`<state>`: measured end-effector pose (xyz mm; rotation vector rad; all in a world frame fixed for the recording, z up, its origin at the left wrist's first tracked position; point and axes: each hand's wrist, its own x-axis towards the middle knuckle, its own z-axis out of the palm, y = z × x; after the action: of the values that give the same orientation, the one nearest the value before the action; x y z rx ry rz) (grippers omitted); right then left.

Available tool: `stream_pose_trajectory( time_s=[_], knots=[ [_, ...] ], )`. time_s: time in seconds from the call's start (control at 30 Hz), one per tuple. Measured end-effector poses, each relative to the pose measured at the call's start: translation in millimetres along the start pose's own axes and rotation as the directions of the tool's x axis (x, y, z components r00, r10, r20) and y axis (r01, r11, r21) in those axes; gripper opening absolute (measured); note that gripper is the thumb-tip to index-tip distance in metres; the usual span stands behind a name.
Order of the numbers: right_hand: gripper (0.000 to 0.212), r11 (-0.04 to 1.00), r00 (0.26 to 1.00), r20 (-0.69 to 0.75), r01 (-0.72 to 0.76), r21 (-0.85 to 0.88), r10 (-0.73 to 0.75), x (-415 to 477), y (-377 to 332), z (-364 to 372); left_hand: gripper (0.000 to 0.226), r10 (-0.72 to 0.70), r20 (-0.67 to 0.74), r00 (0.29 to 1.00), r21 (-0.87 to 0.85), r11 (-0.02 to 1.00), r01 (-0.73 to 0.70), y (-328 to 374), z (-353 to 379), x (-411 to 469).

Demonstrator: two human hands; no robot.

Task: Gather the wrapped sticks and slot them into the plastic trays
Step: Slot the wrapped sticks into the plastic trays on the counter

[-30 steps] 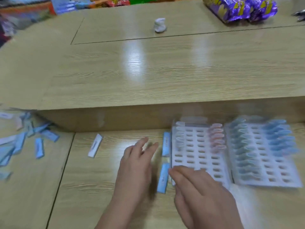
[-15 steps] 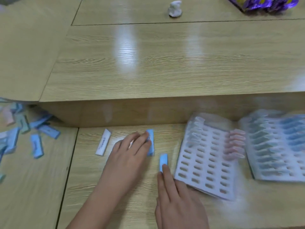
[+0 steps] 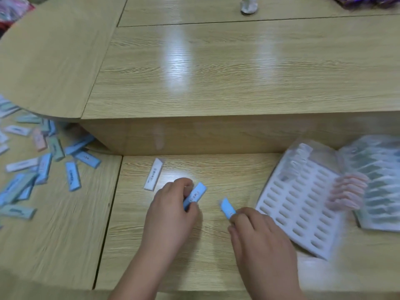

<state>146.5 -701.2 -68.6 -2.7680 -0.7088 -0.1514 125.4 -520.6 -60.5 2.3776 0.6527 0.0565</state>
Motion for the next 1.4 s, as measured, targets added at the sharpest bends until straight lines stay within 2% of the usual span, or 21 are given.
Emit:
stream_pose_trajectory(
  time_s=[0.1, 0.13, 0.2, 0.27, 0.33, 0.43, 0.5, 0.63, 0.7, 0.8, 0.9, 0.97, 1.03, 1.13, 1.27, 1.4],
  knots=[
    [0.042, 0.997, 0.998, 0.045, -0.042, 0.072, 0.039, 2, -1, -6, 0.025, 0.011, 0.063, 0.998, 0.043, 0.999, -0.013, 9, 5, -2],
    [0.045, 0.993, 0.996, 0.072, -0.051, 0.102, 0.044, 2, -2, -10, 0.020, 0.019, 0.077, 0.997, 0.042, 0.999, -0.022, 11, 5, -4],
    [0.036, 0.976, 0.987, 0.145, -0.092, 0.197, 0.064, 1, -1, -17, 0.011, 0.024, 0.083, 0.996, 0.000, 1.000, -0.025, 15, 5, -8],
    [0.023, 0.922, 0.969, 0.190, -0.213, 0.322, 0.157, 0, 5, -25, 0.008, 0.003, 0.079, 0.997, -0.120, 0.993, 0.006, 19, 5, -13],
    [0.020, 0.793, 0.941, 0.224, -0.334, 0.509, 0.253, -1, 16, -33, 0.012, -0.039, 0.110, 0.993, -0.297, 0.952, 0.070, 30, 4, -16],
    [0.029, 0.580, 0.926, 0.232, -0.369, 0.726, 0.298, 3, 33, -50, 0.016, -0.025, 0.150, 0.988, -0.443, 0.892, 0.090, 53, 1, -19],
    [0.033, 0.486, 0.922, 0.236, -0.365, 0.794, 0.306, 6, 49, -63, 0.017, 0.025, 0.149, 0.988, -0.465, 0.884, 0.048, 76, 2, -21],
    [0.034, 0.230, 0.884, 0.328, -0.413, 0.881, 0.332, 8, 85, -85, 0.017, 0.117, 0.159, 0.980, -0.496, 0.868, -0.023, 125, 9, -25],
    [0.034, 0.160, 0.876, 0.324, -0.399, 0.903, 0.358, 7, 109, -98, 0.017, 0.169, 0.162, 0.972, -0.506, 0.860, -0.065, 148, 17, -25],
    [0.025, 0.149, 0.875, 0.278, -0.360, 0.921, 0.396, 5, 148, -118, 0.020, 0.249, 0.178, 0.952, -0.500, 0.856, -0.130, 182, 34, -24],
    [0.023, 0.134, 0.843, 0.229, -0.331, 0.934, 0.486, 1, 190, -137, 0.020, 0.288, 0.208, 0.935, -0.499, 0.853, -0.151, 217, 58, -23],
    [0.007, 0.089, 0.817, 0.226, -0.319, 0.943, 0.530, -1, 218, -150, 0.020, 0.318, 0.209, 0.925, -0.512, 0.841, -0.173, 240, 76, -22],
    [0.018, 0.083, 0.801, 0.211, -0.308, 0.948, 0.560, -3, 247, -163, 0.019, 0.332, 0.225, 0.916, -0.536, 0.828, -0.168, 261, 92, -20],
    [0.024, 0.164, 0.795, 0.153, -0.302, 0.939, 0.588, -2, 284, -179, 0.015, 0.326, 0.243, 0.914, -0.537, 0.830, -0.153, 287, 114, -20],
    [0.009, 0.273, 0.797, 0.079, -0.295, 0.916, 0.599, 1, 321, -184, 0.009, 0.323, 0.218, 0.921, -0.512, 0.841, -0.174, 312, 135, -20],
    [0.015, 0.298, 0.823, 0.056, -0.267, 0.917, 0.565, 9, 337, -175, 0.006, 0.315, 0.202, 0.928, -0.436, 0.877, -0.203, 318, 149, -16]
  ],
)
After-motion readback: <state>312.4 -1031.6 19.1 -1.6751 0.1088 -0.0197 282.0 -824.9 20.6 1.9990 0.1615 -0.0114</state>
